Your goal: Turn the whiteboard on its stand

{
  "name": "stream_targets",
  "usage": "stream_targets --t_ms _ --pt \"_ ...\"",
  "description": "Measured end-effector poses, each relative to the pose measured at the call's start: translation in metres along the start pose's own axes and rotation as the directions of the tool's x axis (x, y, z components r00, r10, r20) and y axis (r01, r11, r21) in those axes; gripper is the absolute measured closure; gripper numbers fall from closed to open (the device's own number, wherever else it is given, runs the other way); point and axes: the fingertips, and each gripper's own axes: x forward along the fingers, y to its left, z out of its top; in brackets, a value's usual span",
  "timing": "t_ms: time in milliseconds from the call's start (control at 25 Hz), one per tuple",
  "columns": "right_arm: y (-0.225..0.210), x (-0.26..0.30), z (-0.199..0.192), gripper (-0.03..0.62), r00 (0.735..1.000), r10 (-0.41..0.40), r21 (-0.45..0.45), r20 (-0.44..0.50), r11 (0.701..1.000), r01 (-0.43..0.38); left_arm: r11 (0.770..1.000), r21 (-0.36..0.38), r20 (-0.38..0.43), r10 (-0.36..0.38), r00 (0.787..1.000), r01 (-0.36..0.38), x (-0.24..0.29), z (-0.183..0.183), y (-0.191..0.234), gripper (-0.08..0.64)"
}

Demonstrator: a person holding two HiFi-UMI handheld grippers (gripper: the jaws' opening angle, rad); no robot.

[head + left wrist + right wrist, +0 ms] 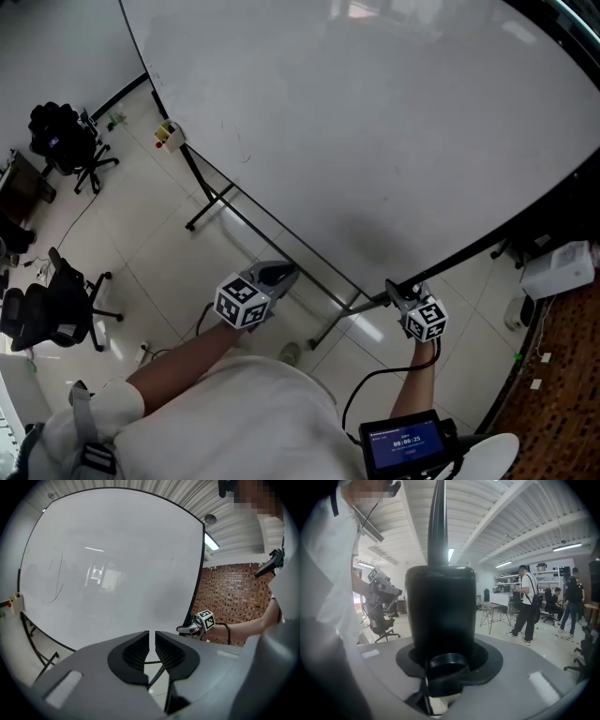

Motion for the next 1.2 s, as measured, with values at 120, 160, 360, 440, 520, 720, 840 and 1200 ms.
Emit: stream_targets --t_ms 120,160,360,440,520,720,840,1200 --pt "-0.001 -0.013 -0.007 0.44 1.0 -0.002 0.016 -0.004 1.0 0.002 1.0 0.004 0.001 -0.011 1.0 0.011 0.003 -0.001 -0.003 0.5" --pt "-0.001 -0.017 -0.008 0.439 1.0 -0.003 0.02 -0.005 1.0 0.003 1.0 0.005 0.003 -0.014 1.0 0.014 0.005 -0.001 -0.005 0.5" --pt "0.004 -0.028 -0.013 0.436 1.0 -0.006 0.027 -0.012 1.0 0.006 0.999 0.012 0.01 -0.034 0.999 0.034 0.009 0.0 -0.01 0.5" --pt "0.004 -0.035 -0.016 0.431 1.0 -0.016 0.034 -0.01 0.999 0.017 0.999 0.016 0.014 -0.045 0.999 0.045 0.012 0.002 -0.016 0.5" --pt "0.001 -0.04 -0.018 0.425 0.999 -0.037 0.042 -0.003 0.998 0.037 0.998 0.022 0.022 -0.053 0.998 0.052 0.015 0.005 -0.021 0.5" --pt "-0.008 -0.053 -0.027 0.38 0.986 -0.164 0.095 -0.003 0.982 0.164 0.998 0.03 0.033 -0.051 0.998 0.05 0.013 0.011 -0.019 0.5" --pt "-0.006 -0.077 -0.038 0.357 0.964 -0.264 0.177 0.029 0.951 0.255 0.999 0.029 0.037 -0.043 0.998 0.042 0.007 0.012 -0.014 0.5" --pt "0.018 -0.163 -0.035 0.394 0.844 -0.512 0.383 0.16 0.82 0.425 1.0 0.008 0.057 -0.009 0.998 0.009 -0.01 0.009 0.008 0.5"
